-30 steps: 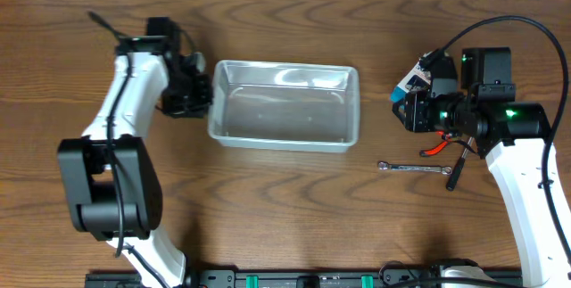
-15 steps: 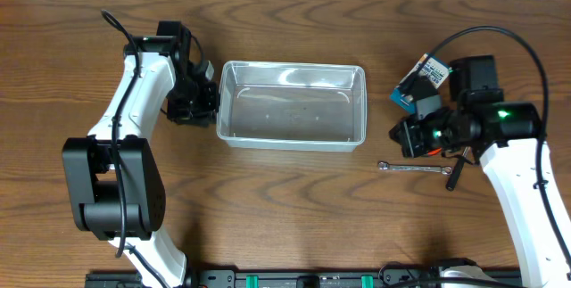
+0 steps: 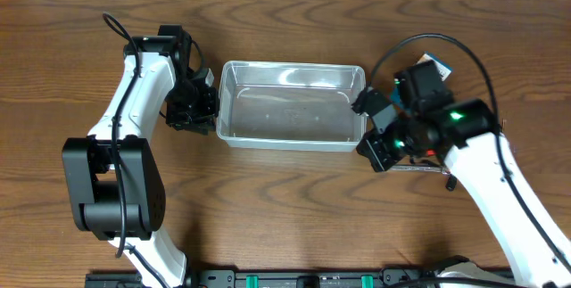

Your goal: Pack container

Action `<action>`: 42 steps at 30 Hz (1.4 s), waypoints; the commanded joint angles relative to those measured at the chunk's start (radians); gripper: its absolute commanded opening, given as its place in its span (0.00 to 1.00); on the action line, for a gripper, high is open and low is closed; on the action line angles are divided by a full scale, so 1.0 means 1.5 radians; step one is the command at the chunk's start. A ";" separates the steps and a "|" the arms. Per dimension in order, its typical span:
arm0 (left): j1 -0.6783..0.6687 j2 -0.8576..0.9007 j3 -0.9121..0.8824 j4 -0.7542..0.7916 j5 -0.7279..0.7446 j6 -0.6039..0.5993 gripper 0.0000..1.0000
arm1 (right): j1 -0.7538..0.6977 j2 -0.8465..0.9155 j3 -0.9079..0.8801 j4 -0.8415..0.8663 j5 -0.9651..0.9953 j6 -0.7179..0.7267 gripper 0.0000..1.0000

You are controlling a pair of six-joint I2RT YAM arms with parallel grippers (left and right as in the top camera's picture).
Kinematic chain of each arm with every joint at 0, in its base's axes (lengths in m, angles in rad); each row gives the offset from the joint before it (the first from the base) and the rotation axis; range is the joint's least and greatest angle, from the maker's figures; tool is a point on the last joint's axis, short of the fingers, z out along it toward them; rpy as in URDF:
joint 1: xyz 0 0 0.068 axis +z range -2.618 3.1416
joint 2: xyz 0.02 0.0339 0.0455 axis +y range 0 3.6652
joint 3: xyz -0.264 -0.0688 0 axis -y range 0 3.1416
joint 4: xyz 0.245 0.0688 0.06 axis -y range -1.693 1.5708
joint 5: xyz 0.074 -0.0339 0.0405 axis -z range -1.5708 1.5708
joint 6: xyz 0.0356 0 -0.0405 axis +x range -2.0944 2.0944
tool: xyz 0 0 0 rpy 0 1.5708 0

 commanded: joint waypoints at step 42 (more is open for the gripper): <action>0.096 -0.215 0.145 0.026 -0.151 -0.002 0.98 | -0.047 0.056 0.243 0.085 0.438 0.411 0.67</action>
